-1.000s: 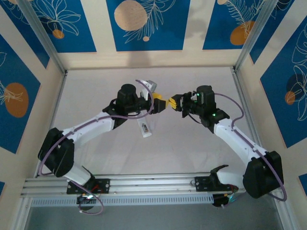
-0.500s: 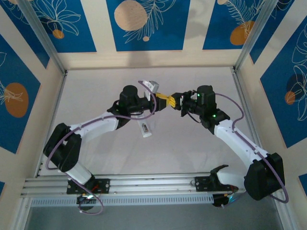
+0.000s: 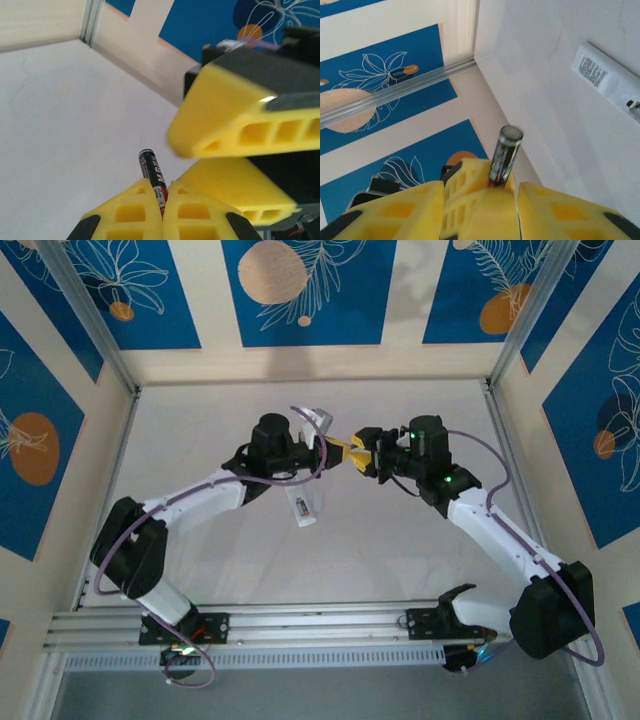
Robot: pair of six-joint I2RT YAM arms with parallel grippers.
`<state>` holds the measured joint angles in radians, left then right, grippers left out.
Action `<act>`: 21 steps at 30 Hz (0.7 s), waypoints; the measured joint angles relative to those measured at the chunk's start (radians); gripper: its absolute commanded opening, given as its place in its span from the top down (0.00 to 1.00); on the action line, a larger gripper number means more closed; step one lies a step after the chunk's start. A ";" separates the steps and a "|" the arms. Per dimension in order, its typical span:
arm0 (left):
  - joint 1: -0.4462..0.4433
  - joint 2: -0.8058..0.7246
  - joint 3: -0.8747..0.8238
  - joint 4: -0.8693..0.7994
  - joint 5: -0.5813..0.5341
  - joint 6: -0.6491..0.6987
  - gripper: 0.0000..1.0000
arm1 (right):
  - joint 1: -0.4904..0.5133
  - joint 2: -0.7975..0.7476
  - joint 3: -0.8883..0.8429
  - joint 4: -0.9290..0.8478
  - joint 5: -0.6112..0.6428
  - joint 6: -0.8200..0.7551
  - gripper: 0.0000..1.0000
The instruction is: Load the batteries into the remote control
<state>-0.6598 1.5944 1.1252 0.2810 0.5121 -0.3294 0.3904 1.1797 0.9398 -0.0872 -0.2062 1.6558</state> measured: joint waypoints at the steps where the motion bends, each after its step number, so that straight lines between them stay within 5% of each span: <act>1: 0.013 -0.002 0.032 -0.074 -0.004 0.017 1.00 | -0.013 -0.003 0.026 -0.040 -0.001 -0.047 0.51; 10: 0.117 0.133 0.724 -1.030 -0.042 0.226 1.00 | -0.164 -0.063 0.072 -0.286 -0.055 -0.456 0.50; 16: 0.114 0.237 0.765 -1.390 -0.077 0.297 1.00 | -0.199 -0.014 0.045 -0.380 -0.117 -0.588 0.48; 21: 0.114 0.341 0.761 -1.493 -0.099 0.332 1.00 | -0.199 -0.008 0.045 -0.415 -0.135 -0.638 0.43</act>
<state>-0.5461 1.9354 1.8862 -1.2121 0.4133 0.0025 0.1913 1.1713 0.9852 -0.5018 -0.3416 1.0180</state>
